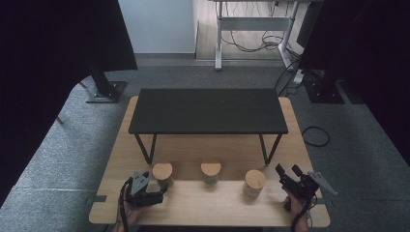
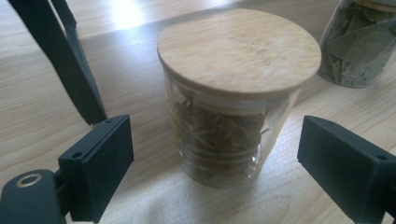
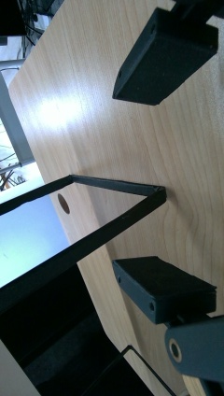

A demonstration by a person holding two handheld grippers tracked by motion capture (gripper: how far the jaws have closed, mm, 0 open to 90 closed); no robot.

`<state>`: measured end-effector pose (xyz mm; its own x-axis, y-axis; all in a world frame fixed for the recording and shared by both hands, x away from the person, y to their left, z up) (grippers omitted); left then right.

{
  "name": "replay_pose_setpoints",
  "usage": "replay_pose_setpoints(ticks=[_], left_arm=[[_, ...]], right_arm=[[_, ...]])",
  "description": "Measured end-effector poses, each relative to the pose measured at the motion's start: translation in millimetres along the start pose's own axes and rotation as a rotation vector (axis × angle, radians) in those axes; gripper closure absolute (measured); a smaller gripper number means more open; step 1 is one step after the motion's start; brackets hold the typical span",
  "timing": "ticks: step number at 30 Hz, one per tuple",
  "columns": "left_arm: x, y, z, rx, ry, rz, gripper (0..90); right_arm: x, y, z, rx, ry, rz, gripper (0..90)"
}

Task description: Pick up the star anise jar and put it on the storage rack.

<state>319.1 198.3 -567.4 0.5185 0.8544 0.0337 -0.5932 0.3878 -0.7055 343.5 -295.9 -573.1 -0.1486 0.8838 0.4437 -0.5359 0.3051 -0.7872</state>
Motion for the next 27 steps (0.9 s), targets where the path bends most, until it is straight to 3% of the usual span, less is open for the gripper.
replay_pose_setpoints(ticks=[2,12,15,19,27], left_arm=[[-1.3,-3.7,-3.6,0.004,0.017,0.001,9.8],[1.9,-14.2,-13.9,0.011,0.019,-0.017,9.6],[1.1,-17.4,-19.4,0.016,0.055,0.001,10.6],[1.6,-20.1,-24.8,0.019,0.056,0.012,13.6],[-2.4,-26.1,-31.1,0.017,0.040,-0.034,24.3]], right_arm=[[-0.2,0.0,0.2,-0.002,-0.001,0.000,15.0],[-0.2,0.1,0.6,-0.003,-0.004,0.000,14.9],[0.3,0.1,0.6,-0.004,-0.007,0.003,14.8],[0.3,0.1,0.7,-0.004,-0.007,0.003,14.8],[0.5,0.1,0.4,-0.003,-0.007,0.006,14.8]])
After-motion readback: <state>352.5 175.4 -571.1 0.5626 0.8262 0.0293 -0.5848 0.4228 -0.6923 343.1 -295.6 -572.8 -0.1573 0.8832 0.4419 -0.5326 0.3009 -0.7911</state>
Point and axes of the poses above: each handheld gripper's, and its own axes: z roughly backward along the jaws, y roughly out of its underside, x roughly to its left, the point moved 6 cm from there along -z, roughly forward along the jaws, and after that the axes turned 15 degrees about x, right-handed, at the moved point
